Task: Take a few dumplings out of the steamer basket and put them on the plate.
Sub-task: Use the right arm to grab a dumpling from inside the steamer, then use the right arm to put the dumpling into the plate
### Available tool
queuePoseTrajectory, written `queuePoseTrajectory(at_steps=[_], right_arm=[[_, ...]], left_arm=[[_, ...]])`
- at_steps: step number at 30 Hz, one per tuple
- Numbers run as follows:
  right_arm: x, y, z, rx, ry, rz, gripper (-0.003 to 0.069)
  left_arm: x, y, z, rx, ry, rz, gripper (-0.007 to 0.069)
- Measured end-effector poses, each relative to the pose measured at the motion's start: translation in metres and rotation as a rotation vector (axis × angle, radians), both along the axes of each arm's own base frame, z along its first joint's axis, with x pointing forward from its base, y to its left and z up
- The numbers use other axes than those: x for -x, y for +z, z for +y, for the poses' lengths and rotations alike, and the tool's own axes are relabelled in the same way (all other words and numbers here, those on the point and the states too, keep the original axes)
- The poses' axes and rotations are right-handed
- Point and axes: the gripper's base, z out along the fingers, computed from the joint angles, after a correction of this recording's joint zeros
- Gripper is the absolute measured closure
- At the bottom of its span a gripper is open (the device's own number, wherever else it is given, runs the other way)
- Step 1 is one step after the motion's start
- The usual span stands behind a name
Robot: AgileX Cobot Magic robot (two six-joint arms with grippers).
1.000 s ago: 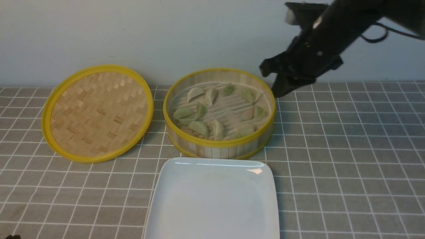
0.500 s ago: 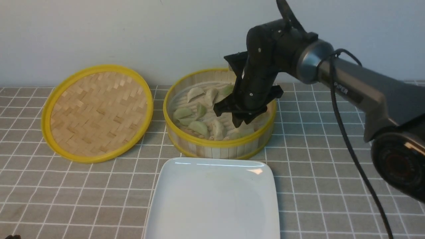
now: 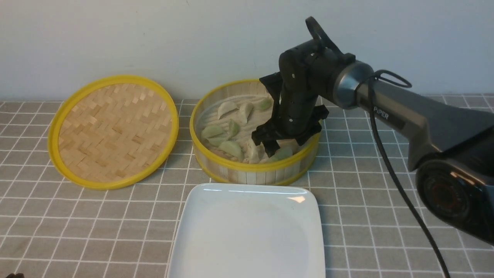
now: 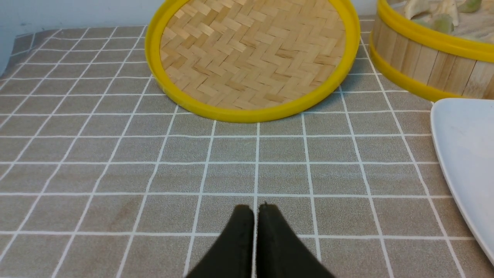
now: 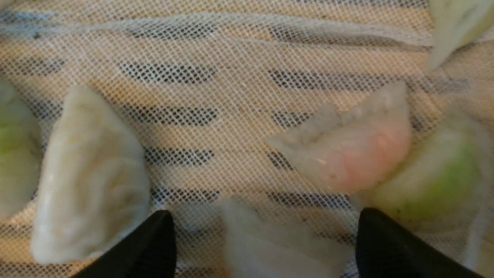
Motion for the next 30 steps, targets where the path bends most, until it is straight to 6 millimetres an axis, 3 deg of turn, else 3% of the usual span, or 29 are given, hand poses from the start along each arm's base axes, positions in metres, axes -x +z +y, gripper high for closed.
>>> queuePoseTrajectory(at_steps=[3, 5, 12, 15, 18, 20, 22, 24, 25, 27, 28, 29, 30], right_arm=[[0.001, 0.0, 0.001, -0.012, -0.002, 0.006, 0.0174], [0.001, 0.0, 0.002, -0.017, 0.0, 0.01, 0.0298], [0.002, 0.006, 0.001, -0.019, 0.004, 0.009, 0.0314], [0.007, 0.031, -0.002, -0.033, 0.02, -0.023, 0.0314], [0.022, 0.087, -0.006, -0.111, 0.025, -0.094, 0.0314], [0.041, 0.12, -0.011, -0.167, 0.027, -0.114, 0.0314], [0.062, 0.138, -0.015, -0.194, 0.04, -0.109, 0.0314], [0.099, 0.142, -0.015, -0.185, 0.081, -0.059, 0.0314], [0.105, 0.146, -0.014, -0.187, 0.092, -0.062, 0.0314], [0.145, 0.129, -0.002, -0.145, 0.165, 0.027, 0.0314], [0.147, 0.124, -0.003, -0.134, 0.164, 0.045, 0.0314], [0.168, 0.104, 0.006, -0.089, 0.219, 0.109, 0.0314], [0.175, 0.089, 0.01, -0.063, 0.24, 0.137, 0.0314]], left_arm=[[0.0, 0.0, 0.0, 0.0, 0.0, 0.0, 0.0629], [0.0, 0.0, 0.0, 0.0, 0.0, 0.0, 0.0629], [0.0, 0.0, 0.0, 0.0, 0.0, 0.0, 0.0629], [0.0, 0.0, 0.0, 0.0, 0.0, 0.0, 0.0629], [0.0, 0.0, 0.0, 0.0, 0.0, 0.0, 0.0629], [0.0, 0.0, 0.0, 0.0, 0.0, 0.0, 0.0629], [0.0, 0.0, 0.0, 0.0, 0.0, 0.0, 0.0629], [0.0, 0.0, 0.0, 0.0, 0.0, 0.0, 0.0629], [0.0, 0.0, 0.0, 0.0, 0.0, 0.0, 0.0629], [0.0, 0.0, 0.0, 0.0, 0.0, 0.0, 0.0629], [0.0, 0.0, 0.0, 0.0, 0.0, 0.0, 0.0629], [0.0, 0.0, 0.0, 0.0, 0.0, 0.0, 0.0629], [0.0, 0.0, 0.0, 0.0, 0.0, 0.0, 0.0629]])
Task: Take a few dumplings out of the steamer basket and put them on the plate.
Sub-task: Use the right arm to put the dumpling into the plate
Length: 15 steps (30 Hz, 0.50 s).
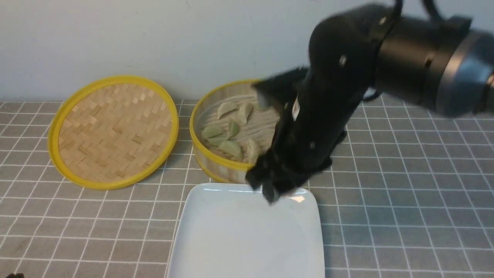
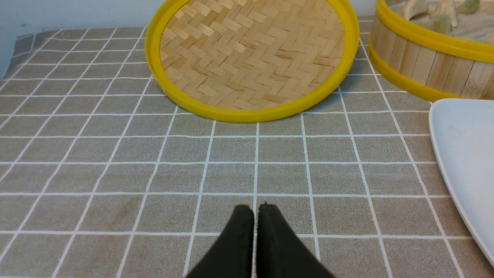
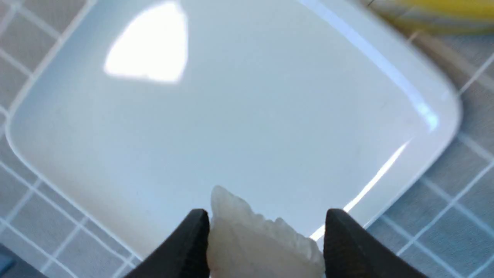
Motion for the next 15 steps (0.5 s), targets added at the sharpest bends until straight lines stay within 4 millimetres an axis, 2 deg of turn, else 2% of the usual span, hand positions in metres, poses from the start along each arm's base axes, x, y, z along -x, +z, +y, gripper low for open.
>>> queuePoseTrajectory(at_steps=[1, 2, 3, 7, 9, 10, 11, 12, 13, 15], right_arm=[[0.001, 0.0, 0.001, 0.0, 0.003, 0.0, 0.0314], [0.004, -0.021, 0.005, 0.029, 0.014, 0.029, 0.0314], [0.004, -0.031, 0.007, 0.039, 0.01, 0.049, 0.0314], [0.0, -0.061, 0.017, 0.029, -0.017, 0.104, 0.0296], [-0.002, -0.066, 0.019, 0.023, -0.022, 0.109, 0.0276], [-0.004, -0.072, 0.021, 0.017, -0.026, 0.103, 0.0222], [-0.004, -0.073, 0.021, 0.017, -0.026, 0.103, 0.0215], [-0.006, -0.073, 0.022, 0.016, -0.024, 0.093, 0.0167], [-0.009, -0.068, 0.023, 0.02, -0.016, 0.072, 0.0126], [-0.017, -0.055, 0.024, 0.037, 0.007, 0.009, 0.0097]], left_arm=[[0.0, 0.0, 0.0, 0.0, 0.0, 0.0, 0.0629], [0.0, 0.0, 0.0, 0.0, 0.0, 0.0, 0.0629], [0.0, 0.0, 0.0, 0.0, 0.0, 0.0, 0.0629], [0.0, 0.0, 0.0, 0.0, 0.0, 0.0, 0.0629], [0.0, 0.0, 0.0, 0.0, 0.0, 0.0, 0.0629], [0.0, 0.0, 0.0, 0.0, 0.0, 0.0, 0.0629], [0.0, 0.0, 0.0, 0.0, 0.0, 0.0, 0.0629], [0.0, 0.0, 0.0, 0.0, 0.0, 0.0, 0.0629], [0.0, 0.0, 0.0, 0.0, 0.0, 0.0, 0.0629], [0.0, 0.0, 0.0, 0.0, 0.0, 0.0, 0.0629]])
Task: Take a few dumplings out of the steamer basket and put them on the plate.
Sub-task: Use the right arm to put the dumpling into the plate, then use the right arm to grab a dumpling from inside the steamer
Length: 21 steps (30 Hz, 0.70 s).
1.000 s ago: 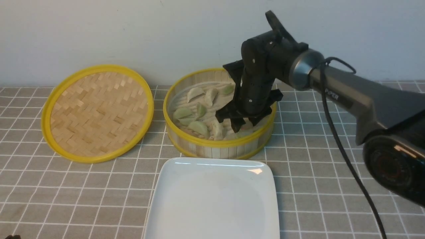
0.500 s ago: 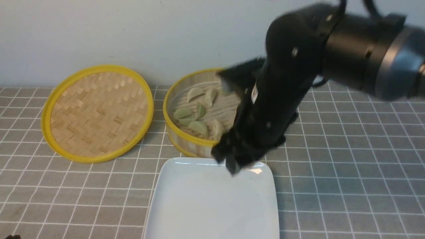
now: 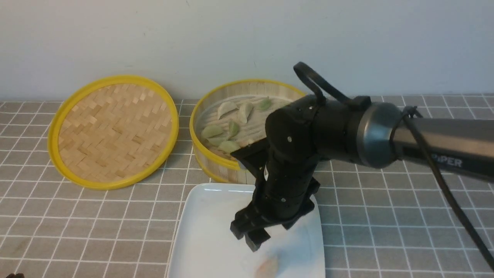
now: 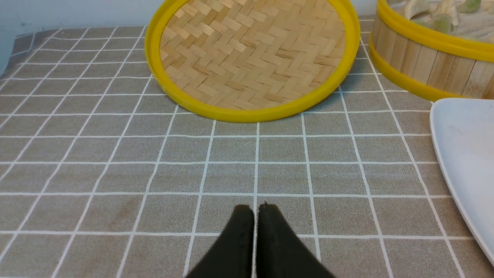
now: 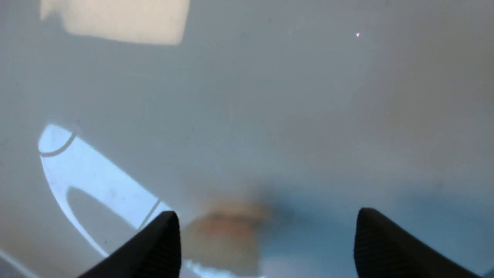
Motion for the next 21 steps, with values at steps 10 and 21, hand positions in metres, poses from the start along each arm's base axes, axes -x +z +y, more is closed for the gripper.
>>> queuePoseTrajectory(at_steps=[10, 21], right_arm=[[-0.102, 0.077, -0.022, -0.051, -0.183, -0.365, 0.0089], [-0.147, -0.02, -0.019, 0.029, -0.221, -0.17, 0.009]], left_arm=[[0.0, 0.0, 0.0, 0.0, 0.0, 0.0, 0.0629], [0.0, 0.0, 0.0, 0.0, 0.0, 0.0, 0.0629]])
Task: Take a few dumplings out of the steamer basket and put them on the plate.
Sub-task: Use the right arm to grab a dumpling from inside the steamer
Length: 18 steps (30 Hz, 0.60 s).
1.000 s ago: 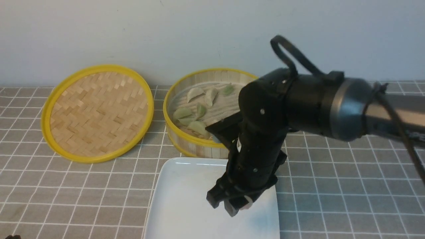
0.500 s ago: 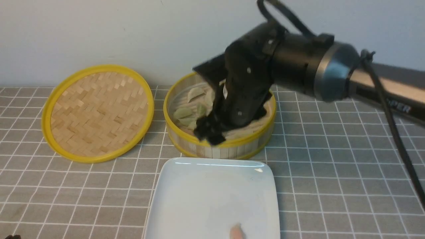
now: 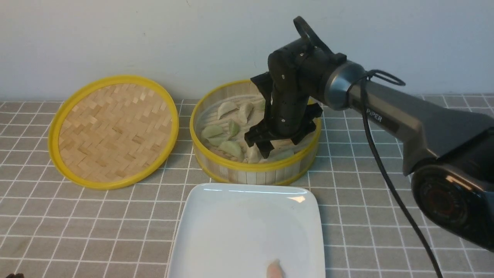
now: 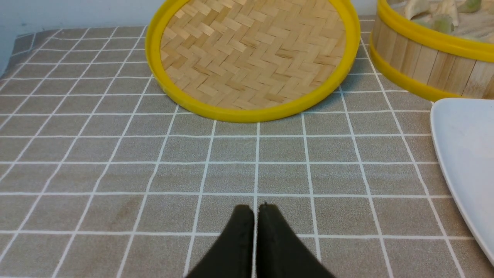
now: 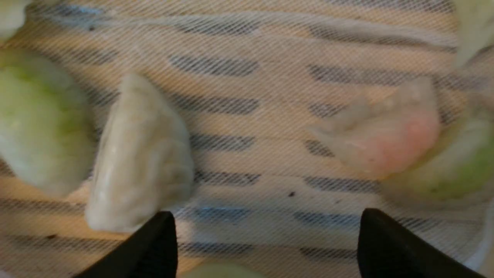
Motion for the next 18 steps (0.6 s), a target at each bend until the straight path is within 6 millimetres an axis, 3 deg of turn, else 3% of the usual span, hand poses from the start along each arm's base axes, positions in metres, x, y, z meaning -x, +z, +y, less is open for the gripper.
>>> queuePoseTrajectory(at_steps=[12, 15, 17, 18], right_arm=[[0.013, -0.009, -0.003, -0.016, -0.005, 0.061, 0.0101], [0.014, -0.01, -0.002, -0.03, -0.009, 0.07, 0.0166], [0.014, -0.01, -0.001, -0.033, -0.01, 0.075, 0.0267], [0.014, -0.01, -0.001, -0.034, -0.01, 0.074, 0.0267]], left_arm=[[0.0, 0.0, 0.0, 0.0, 0.0, 0.0, 0.0629], [0.0, 0.0, 0.0, 0.0, 0.0, 0.0, 0.0629], [0.0, 0.0, 0.0, 0.0, 0.0, 0.0, 0.0629], [0.0, 0.0, 0.0, 0.0, 0.0, 0.0, 0.0629]])
